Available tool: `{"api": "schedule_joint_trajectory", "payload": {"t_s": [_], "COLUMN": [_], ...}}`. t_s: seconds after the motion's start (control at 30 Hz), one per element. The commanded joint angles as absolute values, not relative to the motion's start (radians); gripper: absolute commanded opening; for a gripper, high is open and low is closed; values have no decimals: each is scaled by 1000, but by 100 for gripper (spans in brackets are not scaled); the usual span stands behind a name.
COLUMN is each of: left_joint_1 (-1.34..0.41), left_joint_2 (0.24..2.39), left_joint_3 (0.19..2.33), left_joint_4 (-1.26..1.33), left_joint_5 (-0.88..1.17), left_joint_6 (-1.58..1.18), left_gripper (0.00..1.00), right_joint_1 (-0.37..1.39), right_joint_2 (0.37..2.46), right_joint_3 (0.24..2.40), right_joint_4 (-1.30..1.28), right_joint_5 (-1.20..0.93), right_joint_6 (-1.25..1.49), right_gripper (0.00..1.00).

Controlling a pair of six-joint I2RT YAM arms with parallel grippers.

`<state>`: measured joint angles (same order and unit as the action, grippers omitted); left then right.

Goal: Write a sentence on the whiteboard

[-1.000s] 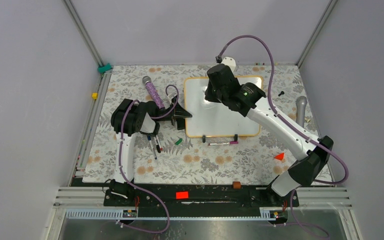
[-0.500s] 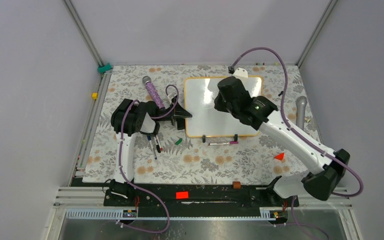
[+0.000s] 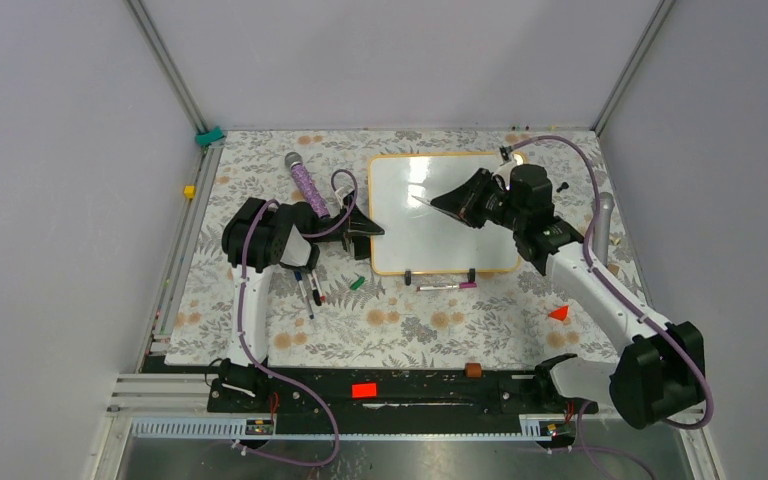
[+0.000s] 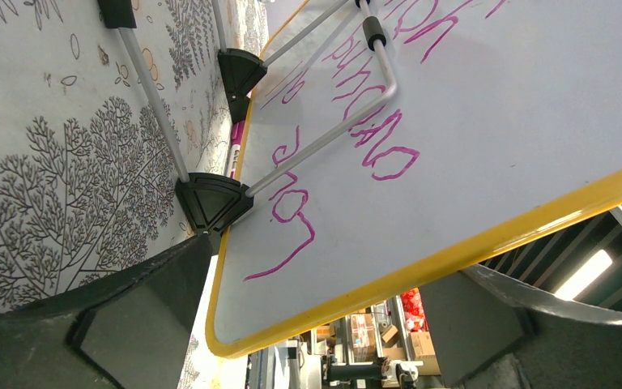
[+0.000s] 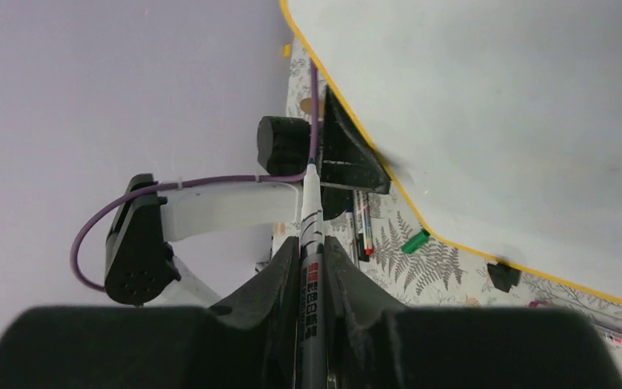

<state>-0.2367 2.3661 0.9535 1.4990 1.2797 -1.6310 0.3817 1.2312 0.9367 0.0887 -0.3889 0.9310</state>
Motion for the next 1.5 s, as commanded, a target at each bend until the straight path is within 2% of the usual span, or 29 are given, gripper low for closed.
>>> {"api": "schedule_joint_trajectory", "payload": {"t_s": [0.0,0.17,0.3,0.37,0.43,0.5,0.57,0.6,0.63,0.7,0.8,0.93,1.23,1.47], "left_joint_1": [-247,-247,-246,-246,-246,-246,-247,-247,-245,-246,-246,-246,-245,-245], "left_joint_2": [2456,2456,2458,2457,2459,2457,2457,2456,2456,2454,2455,2454,2449,2451], "left_joint_3": [931,932,933,933,933,933,931,930,929,927,927,927,914,917], "left_joint_4": [1477,1477,1477,1477,1477,1477,1477,1477,1477,1477,1477,1477,1477,1479], "left_joint_5": [1239,1239,1238,1237,1236,1237,1238,1239,1241,1240,1240,1238,1230,1231], "left_joint_6": [-1571,-1572,-1572,-1571,-1571,-1571,-1572,-1572,-1572,-1572,-1574,-1576,-1578,-1585], "left_gripper": [99,99,99,99,99,99,99,99,99,99,99,99,99,99], "right_joint_1": [368,368,368,368,368,363,350,343,336,333,349,350,349,348], "right_joint_2": [1165,1090,1028,1027,1053,1056,1057,1068,1087,1132,1102,1034,1153,1155], "right_joint_3": [1017,1039,995,1016,1067,1018,884,861,876,979,1064,1065,1292,1402], "right_joint_4": [166,40,18,-100,-202,-72,219,277,247,112,-135,-200,-636,-803], "right_joint_5": [-547,-470,-317,-243,-261,-318,-420,-440,-460,-517,-405,-275,-174,-27], "right_joint_6": [902,809,889,985,1037,1083,1150,1207,1243,1134,1010,965,953,789], "right_gripper": [0,0,0,0,0,0,0,0,0,0,0,0,0,0]}}
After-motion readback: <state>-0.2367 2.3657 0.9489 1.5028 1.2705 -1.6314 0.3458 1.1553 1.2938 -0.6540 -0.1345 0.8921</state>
